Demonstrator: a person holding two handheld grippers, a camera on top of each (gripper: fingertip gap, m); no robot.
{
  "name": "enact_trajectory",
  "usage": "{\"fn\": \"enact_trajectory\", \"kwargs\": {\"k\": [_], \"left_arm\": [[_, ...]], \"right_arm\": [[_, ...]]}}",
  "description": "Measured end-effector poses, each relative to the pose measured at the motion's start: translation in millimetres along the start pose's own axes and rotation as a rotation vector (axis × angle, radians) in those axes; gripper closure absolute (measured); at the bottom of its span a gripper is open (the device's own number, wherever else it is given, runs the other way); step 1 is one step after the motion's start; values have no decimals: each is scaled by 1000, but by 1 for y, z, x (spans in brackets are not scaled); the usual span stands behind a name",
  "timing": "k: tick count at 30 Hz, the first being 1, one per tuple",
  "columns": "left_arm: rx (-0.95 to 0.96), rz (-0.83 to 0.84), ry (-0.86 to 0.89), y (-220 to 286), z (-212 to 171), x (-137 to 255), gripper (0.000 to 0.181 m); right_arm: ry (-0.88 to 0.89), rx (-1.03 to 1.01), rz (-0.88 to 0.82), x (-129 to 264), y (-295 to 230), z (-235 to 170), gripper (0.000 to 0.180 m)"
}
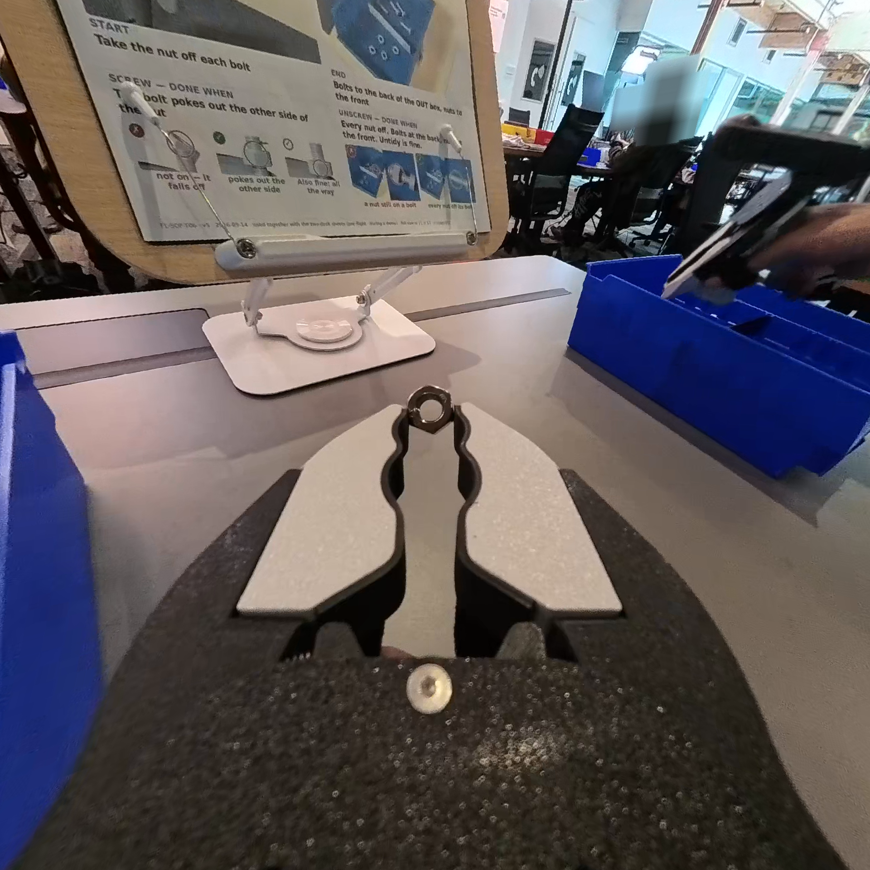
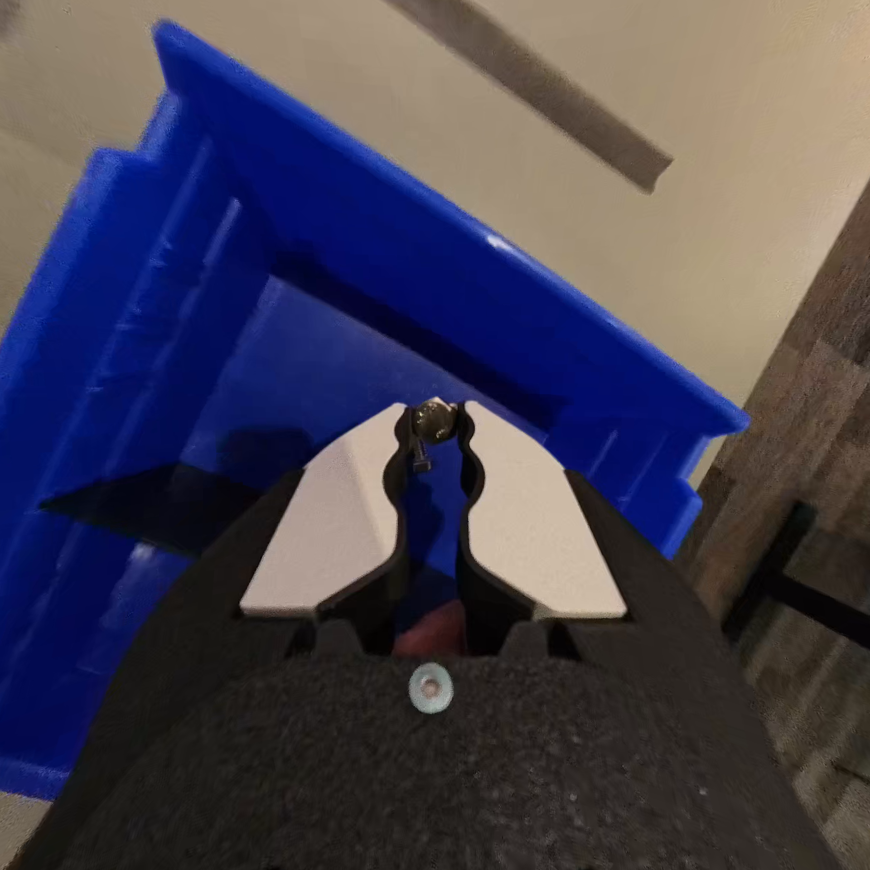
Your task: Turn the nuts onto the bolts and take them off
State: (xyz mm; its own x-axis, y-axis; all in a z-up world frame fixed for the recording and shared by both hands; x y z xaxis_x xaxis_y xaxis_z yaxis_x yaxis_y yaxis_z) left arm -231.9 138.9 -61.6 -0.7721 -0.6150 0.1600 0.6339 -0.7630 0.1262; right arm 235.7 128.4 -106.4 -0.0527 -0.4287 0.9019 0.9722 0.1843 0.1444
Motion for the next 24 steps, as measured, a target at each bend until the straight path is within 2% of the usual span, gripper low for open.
{"fn": "enact_trajectory", "kwargs": {"k": [6, 13, 15, 16, 18, 20, 22, 24], "left_arm": [[-13, -17, -16, 4, -2, -1, 163], [-54, -16, 2, 7, 3, 1, 163], [-66, -15, 1, 9, 3, 1, 163], [-66, -16, 3, 9, 3, 1, 163], [-66, -21, 0, 10, 3, 1, 163], [-67, -21, 2, 10, 4, 1, 163], [-68, -20, 1, 9, 3, 1, 163], [-65, -22, -3, 8, 3, 0, 163]], "right_arm": [[-228, 8, -32, -28, 0, -16, 161], [-289, -29, 32, -43, -6, -28, 161], [-286, -1, 29, -41, -7, -28, 141], [-267, 4, 14, -38, -5, -26, 137], [-180, 1, -25, -20, -2, -14, 131], [24, -8, -82, 17, -7, 11, 126], [326, 19, -57, 70, -41, 41, 122], [668, 87, 35, 125, -100, 63, 124]]}}
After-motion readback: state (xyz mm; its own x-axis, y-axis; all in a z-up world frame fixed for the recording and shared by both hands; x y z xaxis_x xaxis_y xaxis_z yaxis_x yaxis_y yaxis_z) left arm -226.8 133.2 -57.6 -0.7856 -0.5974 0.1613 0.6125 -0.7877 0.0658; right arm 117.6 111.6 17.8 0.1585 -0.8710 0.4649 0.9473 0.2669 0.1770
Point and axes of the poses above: each gripper's, where its closed fingertips meet, x back along the fingers, z out of its top, y = z × x across the jaws, the point moved 2 cm from there along x, back along the fingers, and after that the axes turned 1 degree about z, right-handed, at the moved point
